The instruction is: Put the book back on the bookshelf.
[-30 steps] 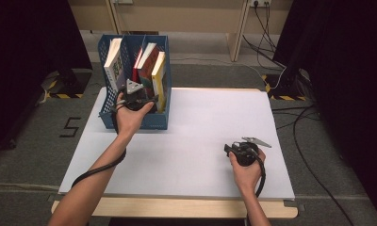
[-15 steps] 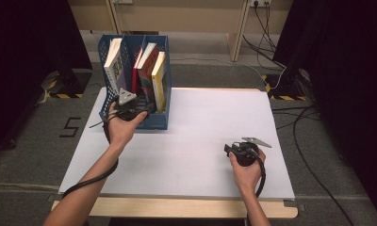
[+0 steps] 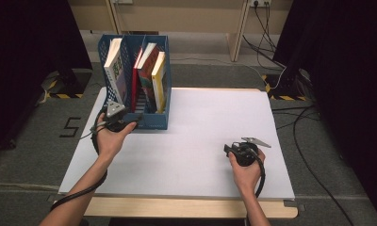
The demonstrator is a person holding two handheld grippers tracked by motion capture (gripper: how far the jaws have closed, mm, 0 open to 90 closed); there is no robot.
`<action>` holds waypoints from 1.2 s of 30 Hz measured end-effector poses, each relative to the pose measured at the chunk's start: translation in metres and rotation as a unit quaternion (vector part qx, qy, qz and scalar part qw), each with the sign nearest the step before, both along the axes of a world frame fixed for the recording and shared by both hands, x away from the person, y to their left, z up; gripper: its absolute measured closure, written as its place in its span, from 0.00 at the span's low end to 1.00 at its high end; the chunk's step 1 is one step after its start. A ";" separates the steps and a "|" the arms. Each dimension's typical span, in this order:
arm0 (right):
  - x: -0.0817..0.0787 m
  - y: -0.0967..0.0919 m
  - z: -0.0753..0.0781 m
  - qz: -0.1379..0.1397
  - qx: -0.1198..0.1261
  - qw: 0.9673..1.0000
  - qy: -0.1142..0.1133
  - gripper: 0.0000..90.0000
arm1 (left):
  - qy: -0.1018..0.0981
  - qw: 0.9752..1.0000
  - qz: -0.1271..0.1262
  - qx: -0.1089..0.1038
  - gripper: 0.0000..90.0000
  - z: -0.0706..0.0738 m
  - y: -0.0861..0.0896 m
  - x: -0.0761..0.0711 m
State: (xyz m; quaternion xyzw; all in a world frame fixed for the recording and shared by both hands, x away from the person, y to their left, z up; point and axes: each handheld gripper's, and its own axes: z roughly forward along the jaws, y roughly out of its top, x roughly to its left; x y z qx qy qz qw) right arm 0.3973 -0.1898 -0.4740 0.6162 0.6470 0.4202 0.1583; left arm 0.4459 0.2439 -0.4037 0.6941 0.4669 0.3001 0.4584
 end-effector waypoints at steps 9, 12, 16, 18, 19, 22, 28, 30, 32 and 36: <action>0.001 0.000 -0.001 0.005 -0.008 1.000 -0.003 0.70 | 0.003 1.000 0.009 0.000 0.41 -0.017 0.020 -0.017; 0.001 0.000 -0.001 0.005 -0.008 1.000 -0.002 0.70 | 0.005 1.000 0.009 0.000 0.41 -0.022 0.024 -0.022; 0.001 0.000 -0.002 0.005 -0.008 1.000 -0.001 0.70 | 0.009 1.000 0.014 -0.007 0.41 -0.033 0.028 -0.028; 0.001 0.000 -0.002 0.006 -0.008 1.000 0.000 0.70 | 0.007 1.000 0.016 -0.007 0.42 -0.040 0.029 -0.032; 0.001 0.001 -0.002 0.005 -0.009 1.000 -0.001 0.70 | 0.009 1.000 0.015 -0.008 0.42 -0.043 0.030 -0.033; 0.001 0.000 -0.003 0.007 -0.011 1.000 0.000 0.70 | 0.017 1.000 0.018 -0.010 0.41 -0.054 0.034 -0.036; 0.001 0.001 -0.003 0.007 -0.009 1.000 0.003 0.70 | 0.032 0.999 0.028 -0.016 0.41 -0.072 0.043 -0.043; 0.001 0.001 -0.003 0.008 -0.010 1.000 0.003 0.70 | 0.031 0.999 0.027 -0.012 0.41 -0.074 0.046 -0.045; 0.001 0.000 -0.003 0.007 -0.010 1.000 0.001 0.70 | 0.028 0.999 0.031 -0.015 0.41 -0.076 0.048 -0.047; 0.000 -0.001 -0.005 0.008 -0.010 1.000 0.002 0.67 | 0.024 0.999 0.038 -0.018 0.41 -0.084 0.052 -0.052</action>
